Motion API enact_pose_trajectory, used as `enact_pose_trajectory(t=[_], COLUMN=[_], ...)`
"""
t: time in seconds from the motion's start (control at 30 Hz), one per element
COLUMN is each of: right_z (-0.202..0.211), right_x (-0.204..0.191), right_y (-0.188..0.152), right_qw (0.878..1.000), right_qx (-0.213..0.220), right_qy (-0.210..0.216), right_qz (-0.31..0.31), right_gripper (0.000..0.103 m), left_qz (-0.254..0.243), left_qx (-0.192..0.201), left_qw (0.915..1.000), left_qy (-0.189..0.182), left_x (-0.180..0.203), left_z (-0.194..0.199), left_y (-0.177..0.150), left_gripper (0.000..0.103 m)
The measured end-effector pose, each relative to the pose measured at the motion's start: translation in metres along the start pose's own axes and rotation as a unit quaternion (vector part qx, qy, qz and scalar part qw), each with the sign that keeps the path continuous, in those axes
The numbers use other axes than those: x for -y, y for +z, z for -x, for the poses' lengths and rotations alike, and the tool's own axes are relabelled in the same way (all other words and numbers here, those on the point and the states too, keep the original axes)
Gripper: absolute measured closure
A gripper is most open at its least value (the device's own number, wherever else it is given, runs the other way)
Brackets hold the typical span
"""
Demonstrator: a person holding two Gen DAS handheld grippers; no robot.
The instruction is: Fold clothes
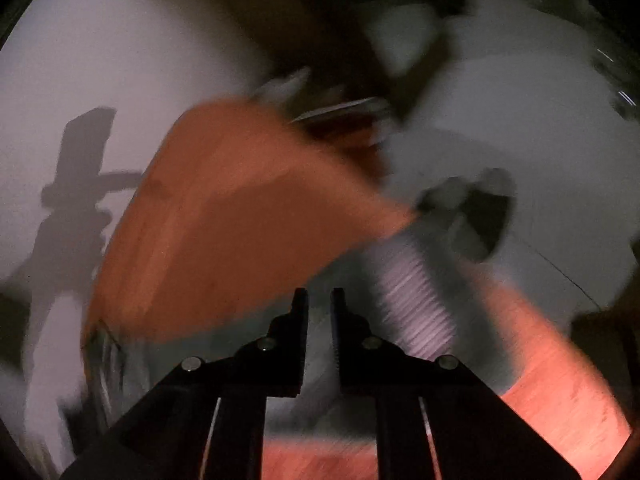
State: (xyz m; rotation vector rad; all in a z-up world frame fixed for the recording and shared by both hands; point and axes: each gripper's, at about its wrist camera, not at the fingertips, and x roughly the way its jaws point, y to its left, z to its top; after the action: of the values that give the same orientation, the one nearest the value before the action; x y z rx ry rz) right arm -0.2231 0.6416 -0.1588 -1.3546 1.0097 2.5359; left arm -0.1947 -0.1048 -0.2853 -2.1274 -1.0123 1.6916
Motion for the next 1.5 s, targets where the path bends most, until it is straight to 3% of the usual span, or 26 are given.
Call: enact_pose_trajectory(t=[0.07, 0.1, 0.2, 0.3, 0.33, 0.53, 0.63, 0.67, 0.7, 0.77, 0.87, 1.0, 1.03, 1.07, 1.17, 1.33, 1.4, 1.5], right_z=[-0.019, -0.028, -0.052, -0.041, -0.034, 0.022, 0.040, 0.043, 0.046, 0.036, 0.014, 0.000, -0.001, 0.001, 0.015, 0.059, 0.075, 0.086], right_x=[-0.031, -0.039, -0.041, -0.006, 0.007, 0.054, 0.063, 0.066, 0.069, 0.071, 0.077, 0.076, 0.073, 0.069, 0.045, -0.061, -0.127, -0.241], right_y=[-0.029, -0.037, -0.040, -0.023, -0.019, -0.030, -0.048, -0.054, -0.059, -0.067, -0.063, -0.042, -0.037, -0.032, -0.021, -0.012, -0.016, -0.038], right_qw=[0.998, 0.998, 0.993, 0.983, 0.981, 0.988, 0.988, 0.987, 0.986, 0.985, 0.986, 0.984, 0.984, 0.983, 0.980, 0.969, 0.958, 0.926], right_qx=[-0.034, -0.044, -0.045, 0.008, 0.019, 0.036, 0.036, 0.039, 0.042, 0.033, 0.039, 0.088, 0.100, 0.112, 0.147, 0.213, 0.232, 0.240], right_qy=[0.015, 0.001, -0.086, -0.180, -0.193, -0.108, -0.069, -0.048, -0.029, -0.005, -0.019, -0.044, -0.056, -0.069, -0.088, -0.110, -0.085, -0.029], right_qz=[0.043, 0.052, 0.062, 0.018, -0.002, -0.102, -0.136, -0.148, -0.159, -0.169, -0.163, -0.148, -0.138, -0.127, -0.100, 0.056, 0.145, 0.288], right_gripper=[0.093, 0.093, 0.095, 0.097, 0.097, 0.093, 0.059, 0.043, 0.036, 0.036, 0.036, 0.039, 0.047, 0.073, 0.078, 0.079, 0.079, 0.079], left_qz=[-0.004, -0.007, -0.014, -0.025, -0.027, 0.001, 0.020, 0.022, 0.021, 0.018, 0.013, 0.009, 0.010, 0.013, 0.026, 0.046, 0.052, 0.052], left_qx=[0.001, 0.001, 0.006, 0.017, 0.021, 0.052, 0.063, 0.065, 0.066, 0.066, 0.086, 0.107, 0.110, 0.115, 0.121, 0.170, 0.191, 0.211], left_qw=[1.0000, 1.0000, 0.9999, 0.9995, 0.9994, 0.9986, 0.9977, 0.9975, 0.9975, 0.9974, 0.9958, 0.9938, 0.9934, 0.9929, 0.9915, 0.9831, 0.9788, 0.9747], left_qy=[0.003, 0.004, -0.004, -0.012, -0.012, -0.009, -0.013, -0.014, -0.015, -0.022, -0.028, -0.029, -0.029, -0.029, -0.039, -0.048, -0.050, -0.053], left_x=[0.005, 0.008, 0.017, 0.022, 0.022, -0.002, -0.012, -0.013, -0.012, -0.006, 0.000, 0.008, 0.008, 0.007, -0.004, -0.020, -0.026, -0.032], left_z=[-0.002, -0.002, 0.001, 0.011, 0.014, 0.036, 0.040, 0.041, 0.042, 0.044, 0.056, 0.069, 0.072, 0.074, 0.088, 0.122, 0.137, 0.154], left_y=[-0.001, -0.002, -0.006, -0.010, -0.012, -0.003, 0.002, 0.003, 0.003, 0.005, 0.008, 0.010, 0.010, 0.011, 0.014, 0.018, 0.019, 0.019], left_gripper=[0.050, 0.050, 0.050, 0.050, 0.050, 0.050, 0.050, 0.050, 0.050, 0.050, 0.050, 0.050, 0.050, 0.050, 0.050, 0.050, 0.050, 0.050])
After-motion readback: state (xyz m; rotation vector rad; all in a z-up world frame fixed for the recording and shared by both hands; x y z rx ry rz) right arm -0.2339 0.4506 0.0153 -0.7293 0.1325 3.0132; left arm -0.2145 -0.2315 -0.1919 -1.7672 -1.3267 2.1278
